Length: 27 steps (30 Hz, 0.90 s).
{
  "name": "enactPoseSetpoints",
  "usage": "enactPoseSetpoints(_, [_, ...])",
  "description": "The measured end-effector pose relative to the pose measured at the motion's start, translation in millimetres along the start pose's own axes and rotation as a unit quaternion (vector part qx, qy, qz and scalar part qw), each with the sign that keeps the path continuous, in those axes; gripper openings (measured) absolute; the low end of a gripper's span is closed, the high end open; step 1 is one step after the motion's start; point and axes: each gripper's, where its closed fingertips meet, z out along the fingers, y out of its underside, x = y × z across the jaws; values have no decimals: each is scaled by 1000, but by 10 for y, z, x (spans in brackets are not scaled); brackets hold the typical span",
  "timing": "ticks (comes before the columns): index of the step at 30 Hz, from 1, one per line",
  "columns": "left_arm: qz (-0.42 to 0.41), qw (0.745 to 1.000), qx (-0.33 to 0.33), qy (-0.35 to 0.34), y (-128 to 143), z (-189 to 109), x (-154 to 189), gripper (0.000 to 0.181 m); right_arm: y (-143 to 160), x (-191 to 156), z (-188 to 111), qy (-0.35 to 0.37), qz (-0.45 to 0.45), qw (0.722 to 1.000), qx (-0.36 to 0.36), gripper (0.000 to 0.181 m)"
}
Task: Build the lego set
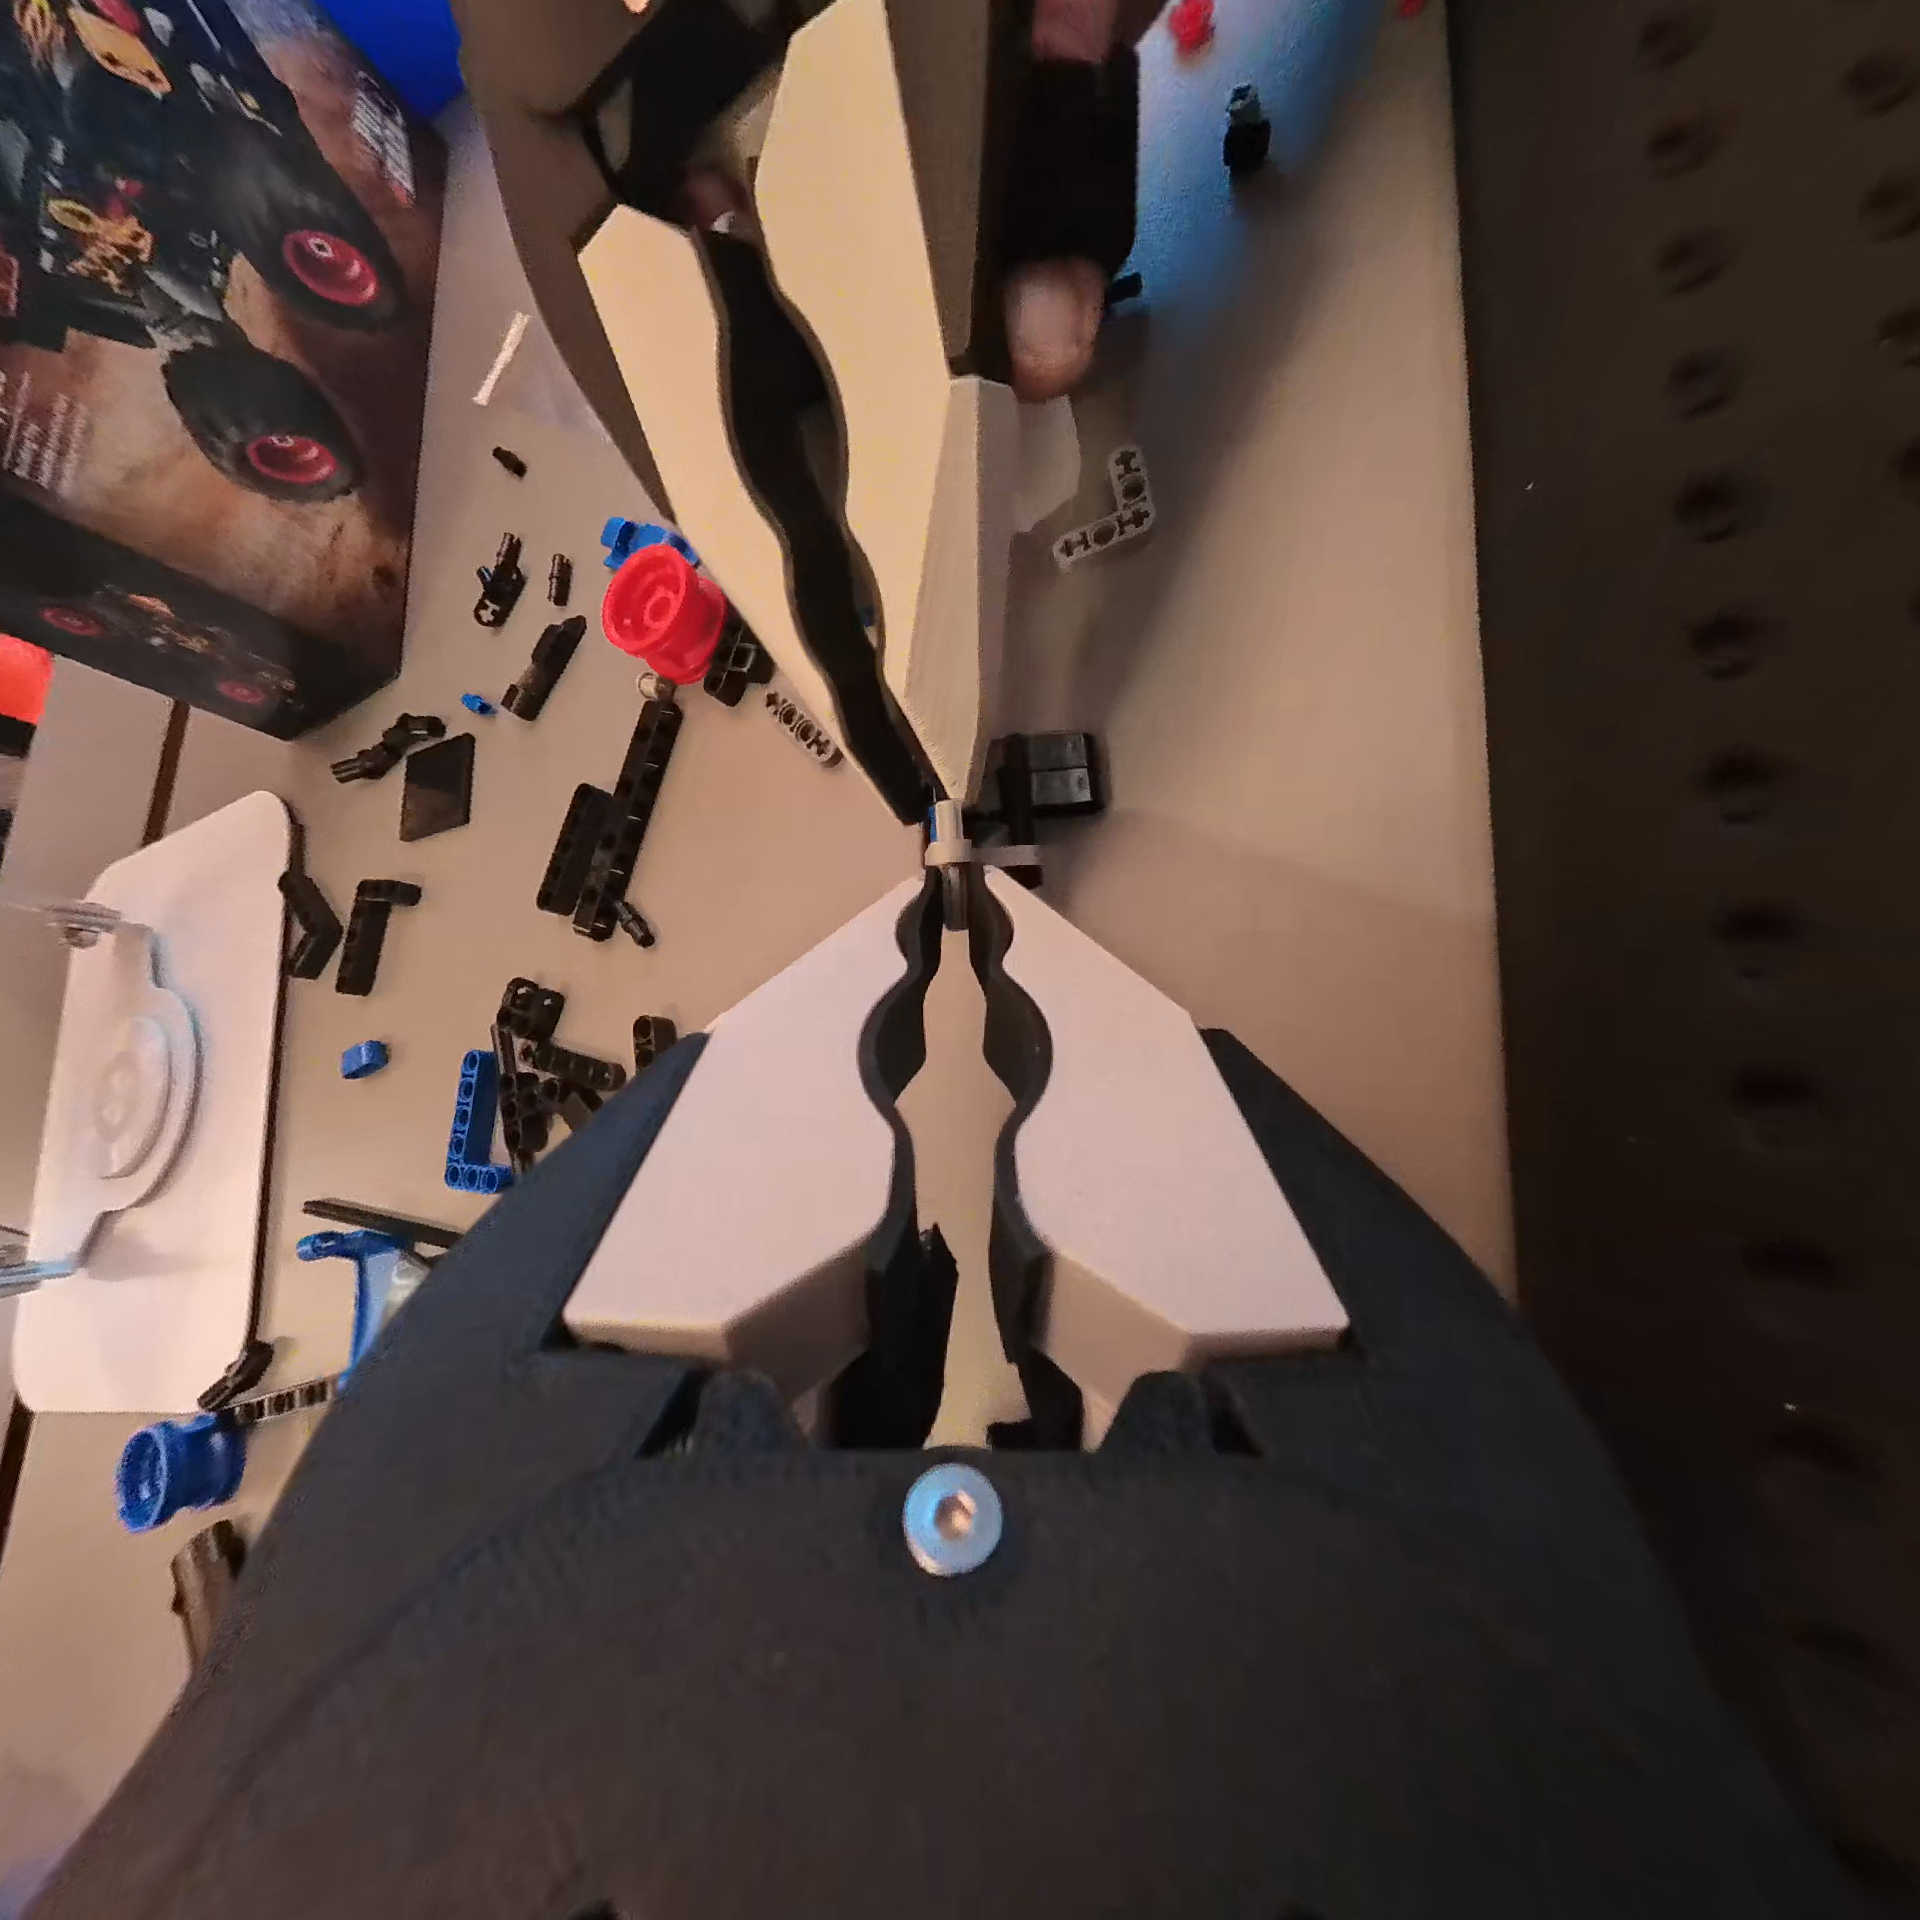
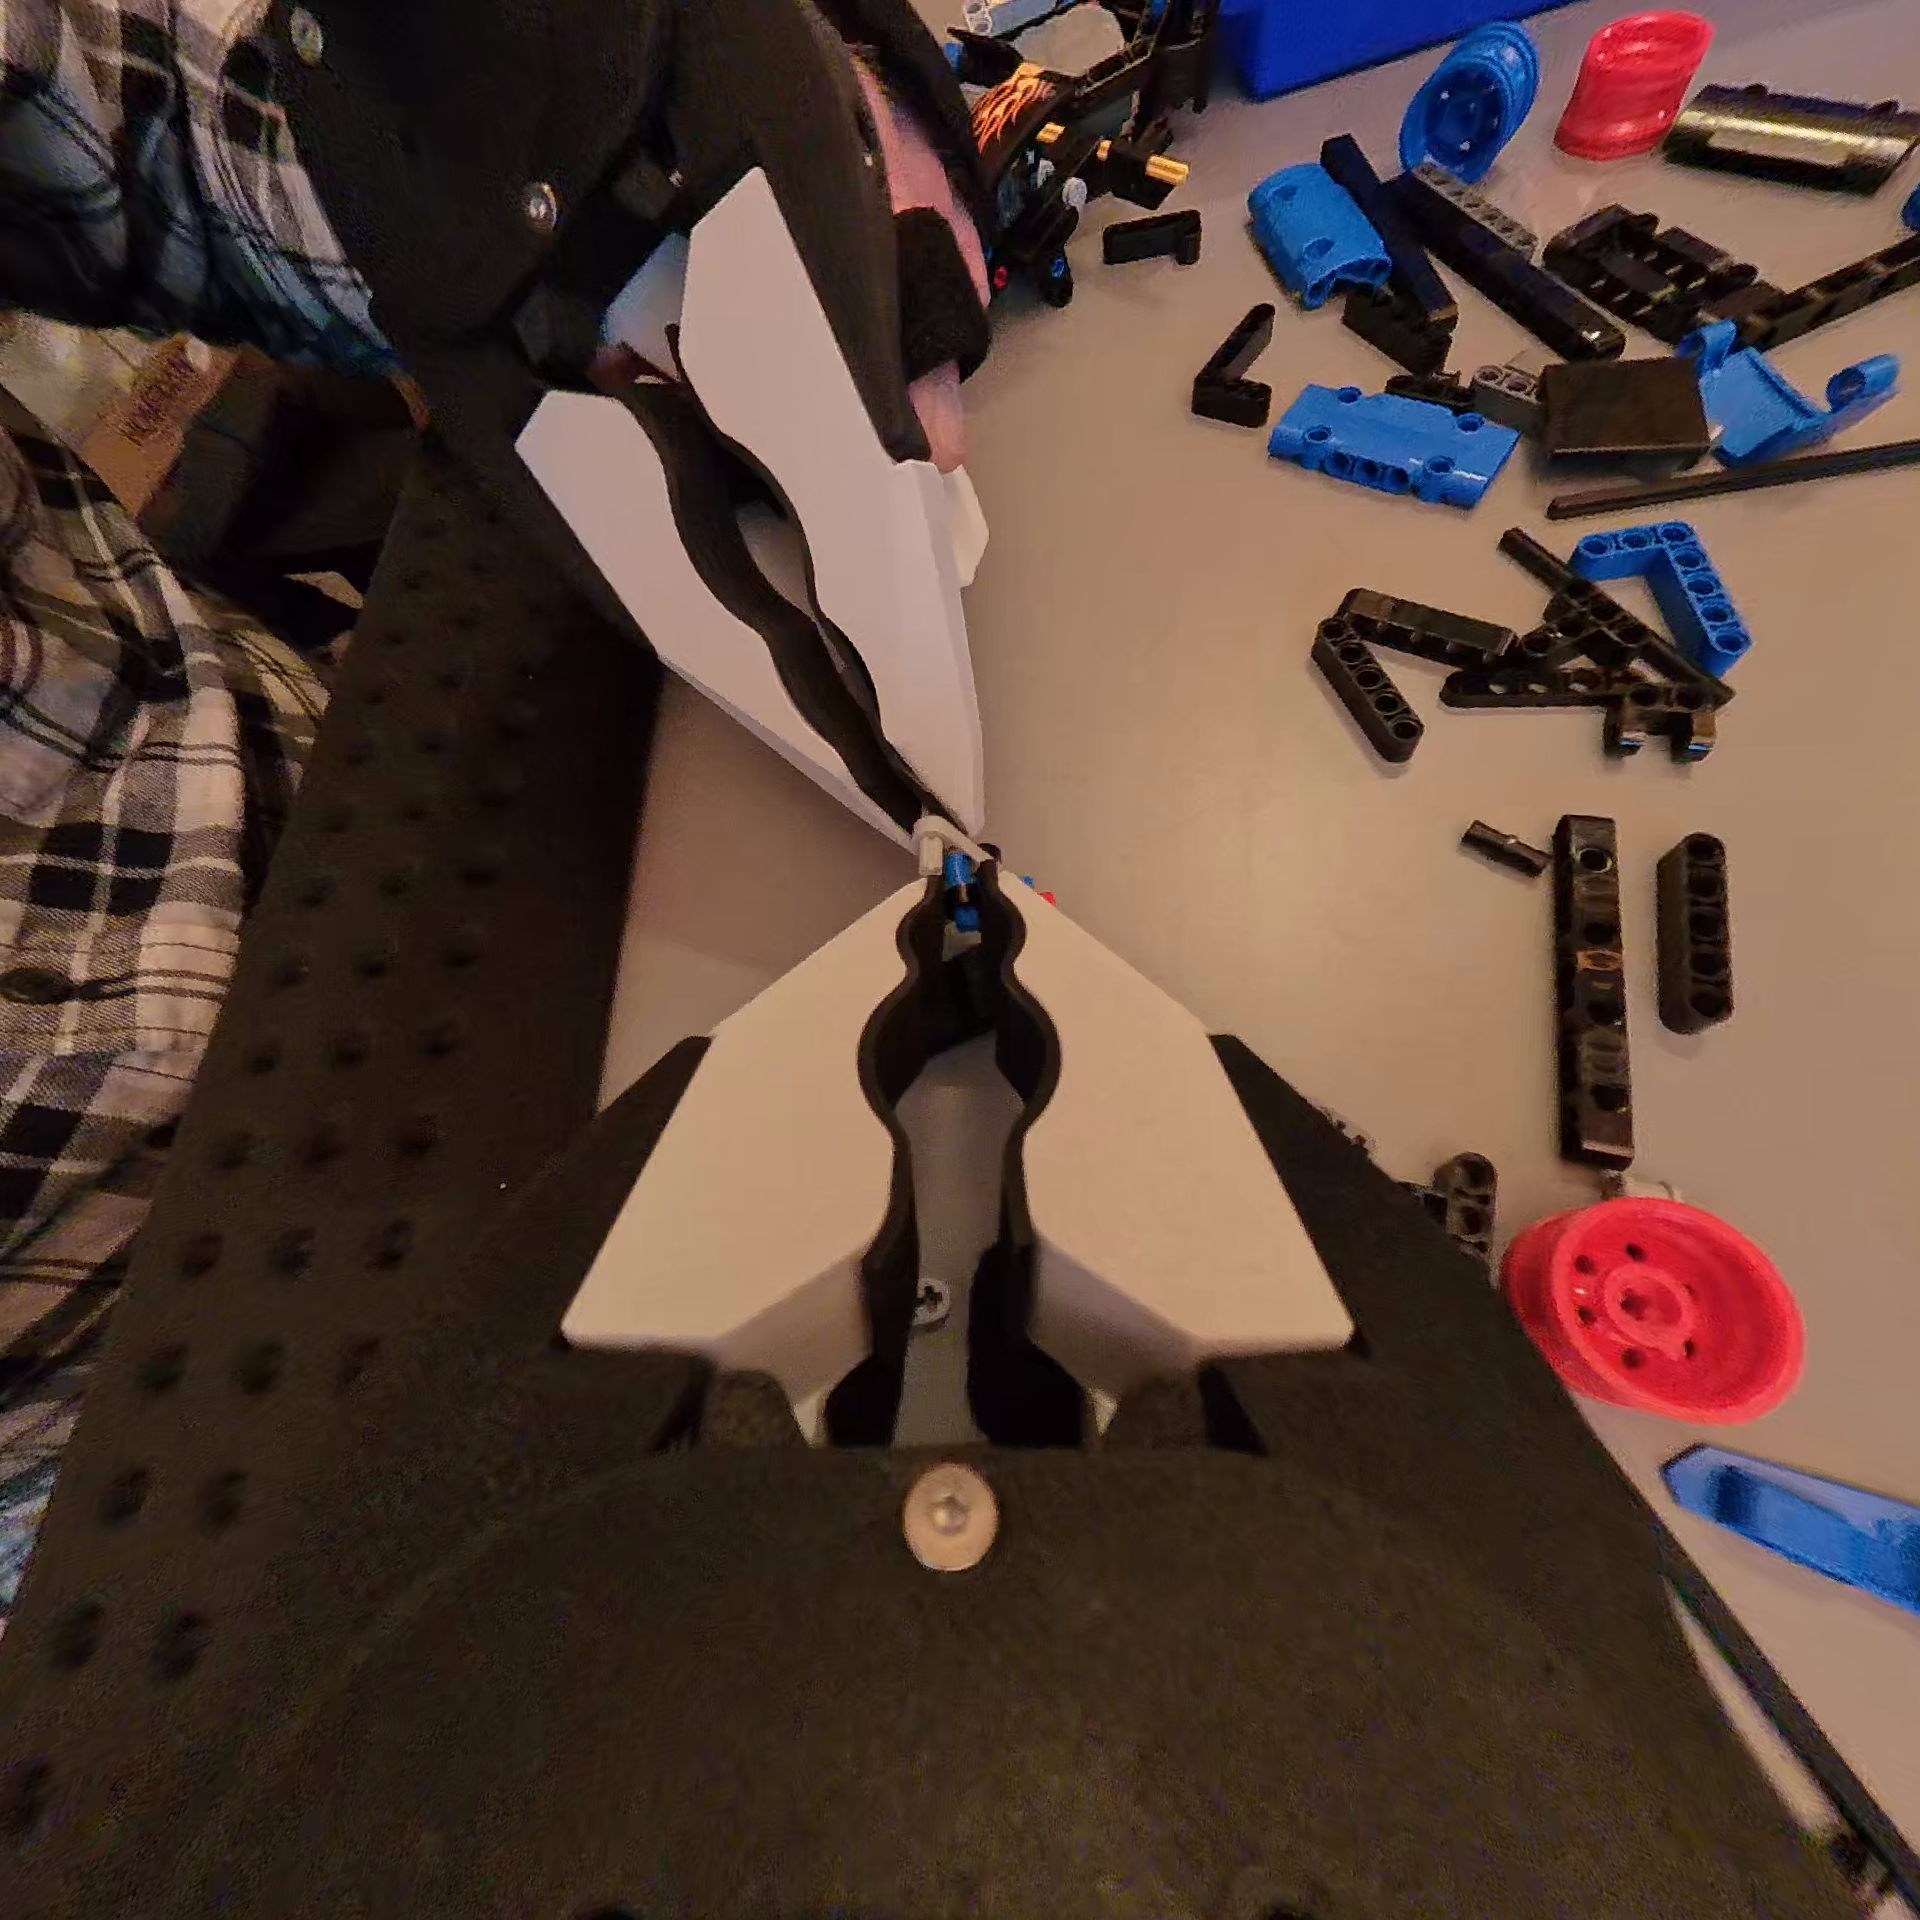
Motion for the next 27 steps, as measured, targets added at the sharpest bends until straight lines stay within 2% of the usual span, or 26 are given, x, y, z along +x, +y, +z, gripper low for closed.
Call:
enactPoseSetpoints(16, [8, 1000, -16, -18, 45, 18, -58, 1, -32, 32, 31, 31, -30, 999, -19, 0])
enactPoseSetpoints(21, [46, 998, -22, -33, 2, 31, 11, 2, 9, 14, -58, 9, 15, 1000, -11, 3])
enactPoseSetpoints(24, [64, 996, -37, -42, 25, 61, 36, 2, 15, 7, -39, 13, 21, 1000, -15, 12])
enactPoseSetpoints(27, [41, 998, -25, -35, 10, 47, 21, 2, 57, 36, -80, 13, 29, 999, -20, 11])
